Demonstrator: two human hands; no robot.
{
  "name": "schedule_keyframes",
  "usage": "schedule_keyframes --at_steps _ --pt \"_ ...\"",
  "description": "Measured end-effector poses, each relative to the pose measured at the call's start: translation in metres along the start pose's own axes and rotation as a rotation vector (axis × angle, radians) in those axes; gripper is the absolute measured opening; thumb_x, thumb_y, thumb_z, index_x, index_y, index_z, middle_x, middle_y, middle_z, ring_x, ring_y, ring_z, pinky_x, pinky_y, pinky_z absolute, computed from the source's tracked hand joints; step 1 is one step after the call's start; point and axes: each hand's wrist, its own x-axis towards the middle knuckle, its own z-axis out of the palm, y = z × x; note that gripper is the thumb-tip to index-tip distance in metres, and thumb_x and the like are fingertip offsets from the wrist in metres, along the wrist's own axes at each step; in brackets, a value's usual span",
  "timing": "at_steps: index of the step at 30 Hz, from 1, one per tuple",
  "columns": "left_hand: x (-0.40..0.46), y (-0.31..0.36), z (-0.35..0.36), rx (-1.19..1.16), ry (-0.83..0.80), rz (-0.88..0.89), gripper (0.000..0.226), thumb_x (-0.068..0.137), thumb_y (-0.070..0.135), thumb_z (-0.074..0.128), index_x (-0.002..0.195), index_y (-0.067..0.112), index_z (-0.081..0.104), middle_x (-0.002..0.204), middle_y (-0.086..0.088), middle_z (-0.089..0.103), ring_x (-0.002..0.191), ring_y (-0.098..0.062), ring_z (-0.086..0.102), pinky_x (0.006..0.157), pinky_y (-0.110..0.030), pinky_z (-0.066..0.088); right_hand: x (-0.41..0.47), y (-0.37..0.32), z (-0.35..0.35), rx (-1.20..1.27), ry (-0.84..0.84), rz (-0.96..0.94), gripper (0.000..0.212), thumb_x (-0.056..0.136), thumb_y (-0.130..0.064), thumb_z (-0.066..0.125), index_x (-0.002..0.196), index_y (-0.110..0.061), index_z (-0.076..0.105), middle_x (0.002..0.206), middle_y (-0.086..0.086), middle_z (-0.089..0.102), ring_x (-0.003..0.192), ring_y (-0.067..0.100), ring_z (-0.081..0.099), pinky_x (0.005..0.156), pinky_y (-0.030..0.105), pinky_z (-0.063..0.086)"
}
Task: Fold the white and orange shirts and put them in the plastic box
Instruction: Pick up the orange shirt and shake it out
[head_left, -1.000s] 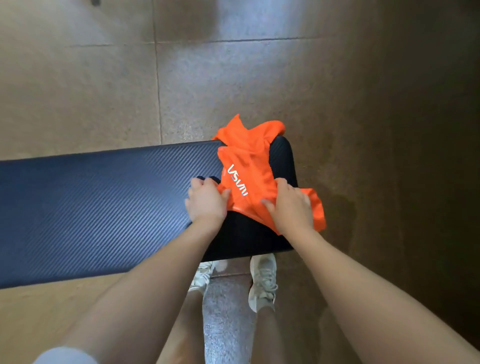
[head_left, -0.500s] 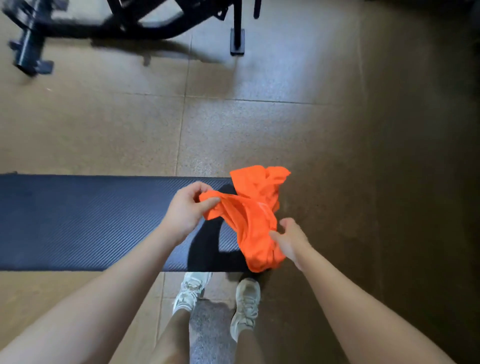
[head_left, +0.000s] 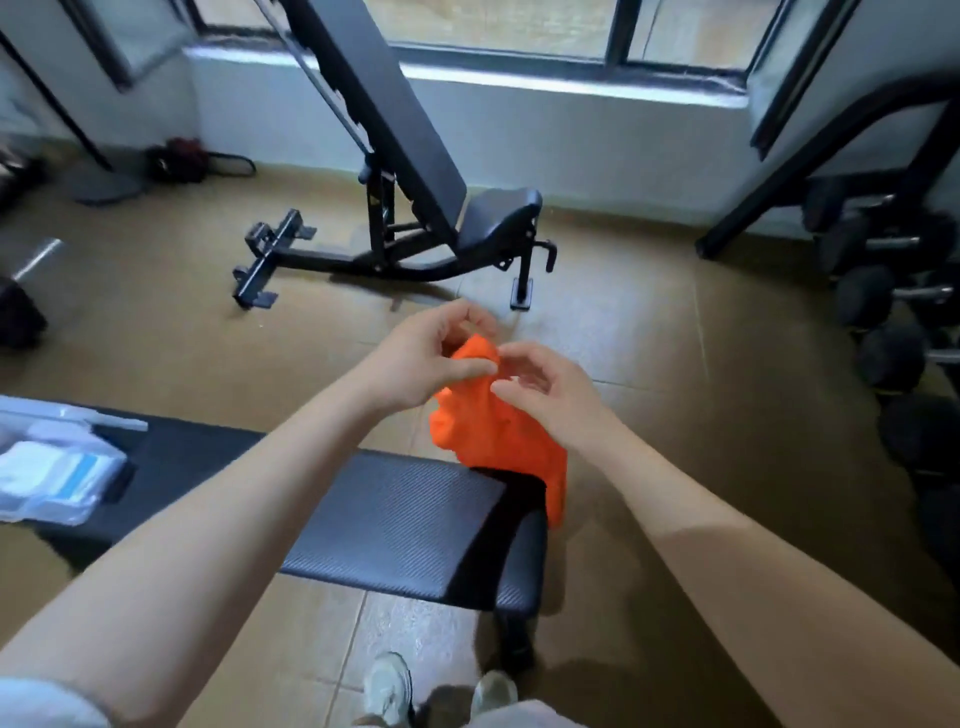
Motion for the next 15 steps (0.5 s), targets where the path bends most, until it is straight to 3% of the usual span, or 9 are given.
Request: schedule_keyframes --at_steps 2,5,7,11,13,15 --pt "-0.017 0.03 -0.013 0.036 0.059 0.073 0.029 0.069 0.021 0.069 0.087 0.036 0.052 0.074 0.004 0.061 0.062 -0.013 0.054 0.066 -0.038 0.049 -0.004 -0.033 0.008 -0.006 0.027 -0.082 0.031 0.084 -0.001 0.061 0.083 -0.032 0.059 0.082 -0.015 0.064 0.074 -0.011 0.059 0.075 0.009 0.045" --pt "-0.044 0.062 -0.029 -0.009 0.229 0.177 0.036 0.076 0.015 0.072 0.093 0.038 0.051 0.079 0.003 0.055 0.069 -0.016 0.055 0.066 -0.036 0.049 -0.013 -0.078 0.02 -0.01 0.088 -0.206 0.018 0.083 -0.004 0.059 0.08 -0.021 0.063 0.076 -0.003 0.063 0.074 0.007 0.058 0.072 0.026 0.048" --pt "-0.061 0.07 -0.038 -0.119 0.274 0.209 0.033 0.079 0.017 0.069 0.101 0.035 0.052 0.088 0.0 0.057 0.075 -0.012 0.059 0.068 -0.026 0.05 -0.018 -0.104 0.025 0.067 0.131 -0.26 0.021 0.085 -0.008 0.061 0.075 -0.026 0.062 0.072 -0.004 0.063 0.071 0.009 0.058 0.068 0.025 0.048" --pt "-0.098 0.058 -0.048 -0.163 0.179 0.158 0.022 0.083 0.008 0.065 0.104 0.011 0.058 0.094 -0.008 0.065 0.086 -0.014 0.063 0.083 -0.03 0.052 -0.035 -0.144 0.042 0.351 0.138 -0.269 0.015 0.089 -0.008 0.057 0.08 -0.019 0.06 0.057 -0.009 0.065 0.05 0.0 0.059 0.046 0.012 0.044" --pt "-0.12 0.046 -0.052 -0.118 0.137 0.098 0.014 0.083 0.008 0.065 0.097 0.004 0.063 0.092 -0.01 0.068 0.084 -0.014 0.063 0.083 -0.032 0.052 -0.044 -0.155 0.055 0.462 0.156 -0.232 0.013 0.09 -0.011 0.057 0.081 -0.02 0.061 0.06 -0.009 0.067 0.053 0.002 0.061 0.049 0.015 0.047" --pt "-0.141 0.029 -0.058 -0.09 0.103 0.02 0.021 0.084 0.009 0.064 0.1 -0.004 0.062 0.099 -0.022 0.069 0.087 -0.02 0.062 0.087 -0.041 0.05 -0.053 -0.161 0.07 0.536 0.203 -0.192 0.009 0.089 -0.016 0.059 0.083 -0.021 0.062 0.064 -0.008 0.067 0.057 0.004 0.063 0.052 0.018 0.05"
